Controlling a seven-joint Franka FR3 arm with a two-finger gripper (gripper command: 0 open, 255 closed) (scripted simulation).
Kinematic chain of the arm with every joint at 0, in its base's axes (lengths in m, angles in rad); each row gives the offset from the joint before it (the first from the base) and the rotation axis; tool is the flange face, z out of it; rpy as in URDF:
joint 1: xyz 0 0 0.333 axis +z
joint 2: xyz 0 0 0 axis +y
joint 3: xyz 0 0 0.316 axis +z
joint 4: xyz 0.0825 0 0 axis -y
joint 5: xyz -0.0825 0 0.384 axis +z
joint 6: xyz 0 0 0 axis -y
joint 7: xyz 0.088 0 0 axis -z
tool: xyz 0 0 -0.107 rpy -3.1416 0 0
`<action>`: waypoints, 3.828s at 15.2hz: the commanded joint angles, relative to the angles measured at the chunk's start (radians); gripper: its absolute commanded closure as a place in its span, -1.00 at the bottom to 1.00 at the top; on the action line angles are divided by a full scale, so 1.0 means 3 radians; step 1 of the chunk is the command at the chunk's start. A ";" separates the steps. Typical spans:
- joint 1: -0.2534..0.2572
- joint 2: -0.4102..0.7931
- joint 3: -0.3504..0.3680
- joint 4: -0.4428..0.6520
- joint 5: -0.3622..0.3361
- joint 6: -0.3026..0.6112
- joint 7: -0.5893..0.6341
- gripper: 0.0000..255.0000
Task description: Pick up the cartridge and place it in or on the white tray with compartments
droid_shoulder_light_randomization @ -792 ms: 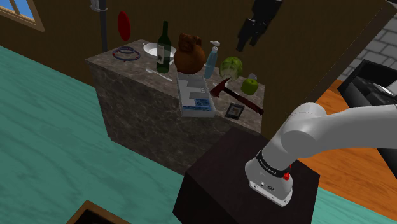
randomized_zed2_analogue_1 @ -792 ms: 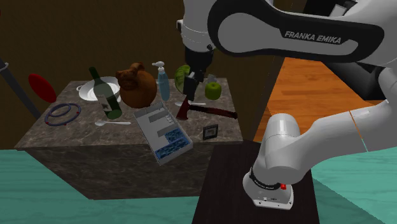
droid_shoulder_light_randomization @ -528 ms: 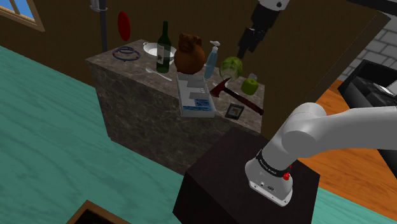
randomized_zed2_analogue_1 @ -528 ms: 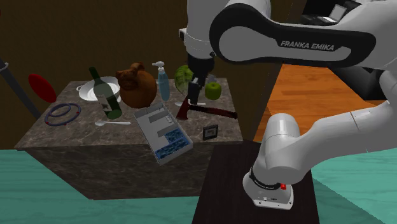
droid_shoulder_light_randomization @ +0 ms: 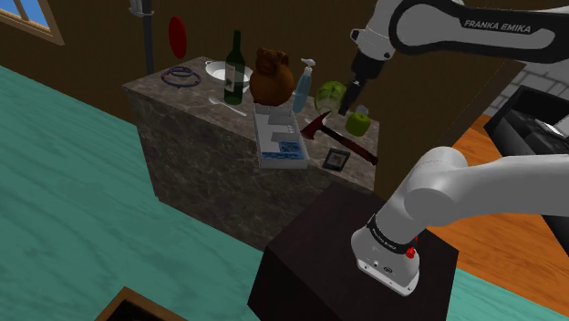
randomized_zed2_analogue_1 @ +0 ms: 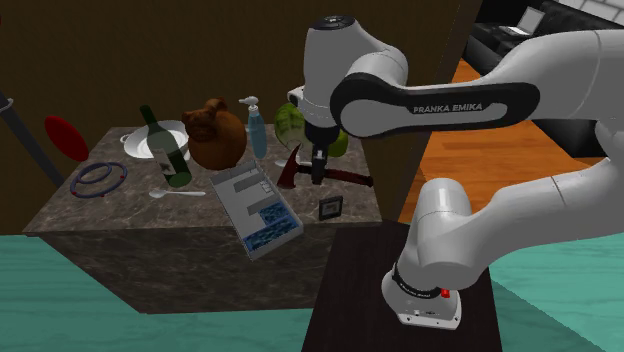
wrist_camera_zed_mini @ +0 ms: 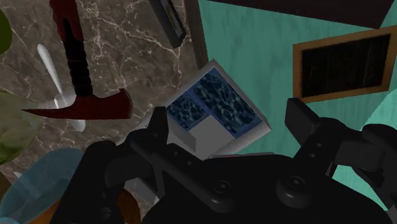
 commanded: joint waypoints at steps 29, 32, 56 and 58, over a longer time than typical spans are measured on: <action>0.0071 0.1496 -0.1372 -0.0916 -0.0816 0.2178 -0.1572 -1.00; 0.0071 0.1495 -0.1372 -0.0916 -0.0816 0.2177 -0.1571 1.00; 0.0006 0.0724 -0.1065 -0.0605 -0.0675 0.1102 -0.1579 1.00; 0.0008 0.0660 -0.1030 -0.0550 -0.0649 0.0984 -0.1583 1.00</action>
